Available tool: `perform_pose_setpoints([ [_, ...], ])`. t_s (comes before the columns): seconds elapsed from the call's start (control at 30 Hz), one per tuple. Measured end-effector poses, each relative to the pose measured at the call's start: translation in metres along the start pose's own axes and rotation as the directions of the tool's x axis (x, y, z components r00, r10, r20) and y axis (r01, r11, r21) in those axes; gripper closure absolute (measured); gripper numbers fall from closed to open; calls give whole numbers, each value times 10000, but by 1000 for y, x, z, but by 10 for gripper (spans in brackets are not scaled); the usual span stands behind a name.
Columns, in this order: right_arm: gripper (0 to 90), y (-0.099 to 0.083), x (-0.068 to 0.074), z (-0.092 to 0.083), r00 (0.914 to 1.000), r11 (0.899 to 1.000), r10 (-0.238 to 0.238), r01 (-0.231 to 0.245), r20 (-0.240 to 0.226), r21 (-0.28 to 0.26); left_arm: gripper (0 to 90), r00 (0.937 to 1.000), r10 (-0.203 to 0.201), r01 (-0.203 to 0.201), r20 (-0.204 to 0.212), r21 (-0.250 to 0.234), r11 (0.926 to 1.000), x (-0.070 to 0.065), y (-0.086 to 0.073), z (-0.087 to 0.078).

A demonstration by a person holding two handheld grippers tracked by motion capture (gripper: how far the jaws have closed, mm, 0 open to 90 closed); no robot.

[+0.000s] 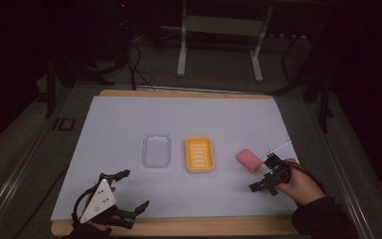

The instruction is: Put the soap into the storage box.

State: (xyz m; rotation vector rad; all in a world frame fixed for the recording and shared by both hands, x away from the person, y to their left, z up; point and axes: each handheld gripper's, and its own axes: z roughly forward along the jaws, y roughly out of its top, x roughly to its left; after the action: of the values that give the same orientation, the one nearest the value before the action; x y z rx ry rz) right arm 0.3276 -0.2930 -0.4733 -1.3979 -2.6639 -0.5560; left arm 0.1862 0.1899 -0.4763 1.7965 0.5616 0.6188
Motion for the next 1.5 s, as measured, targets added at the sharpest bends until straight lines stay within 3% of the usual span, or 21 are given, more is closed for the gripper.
perform_pose_setpoints([
  [0.2,146,1,-3,3,9997,9916,-163,185,-181,1283,6,10000,8,-8,13,-5,10000,0,0,0],
  [0.27,150,1,-4,3,9992,9853,-375,386,-101,1666,6,10000,10,-10,16,4,10000,0,0,0],
  [0.53,150,3,-11,4,9993,9599,-366,363,-40,2778,6,10000,28,-28,64,12,10000,-1,0,0],
  [0.67,150,3,-13,4,9978,9501,-656,622,9,3056,6,10000,28,-28,73,22,10000,-1,0,0],
  [0.77,150,4,-17,4,9950,9330,-996,899,101,3483,6,10000,30,-31,76,27,10000,-1,0,0],
  [0.9,151,4,-24,2,9934,9128,-1115,919,262,3980,6,10000,36,-37,75,30,10000,-1,0,0],
  [1.07,151,6,-30,-2,9930,9060,-1142,911,315,4133,6,10000,34,-34,81,35,10000,-1,0,0],
  [1.1,151,8,-33,-4,9937,9004,-1054,796,370,4278,6,10000,42,-42,81,37,10000,-1,0,0],
  [1.33,150,12,-43,-6,9944,8980,-939,633,492,4354,6,10000,59,-59,74,21,10000,-1,0,0],
  [1.5,129,19,-46,-5,9934,9170,-986,678,587,3931,7,9999,63,-64,81,34,10000,-1,0,0],
])
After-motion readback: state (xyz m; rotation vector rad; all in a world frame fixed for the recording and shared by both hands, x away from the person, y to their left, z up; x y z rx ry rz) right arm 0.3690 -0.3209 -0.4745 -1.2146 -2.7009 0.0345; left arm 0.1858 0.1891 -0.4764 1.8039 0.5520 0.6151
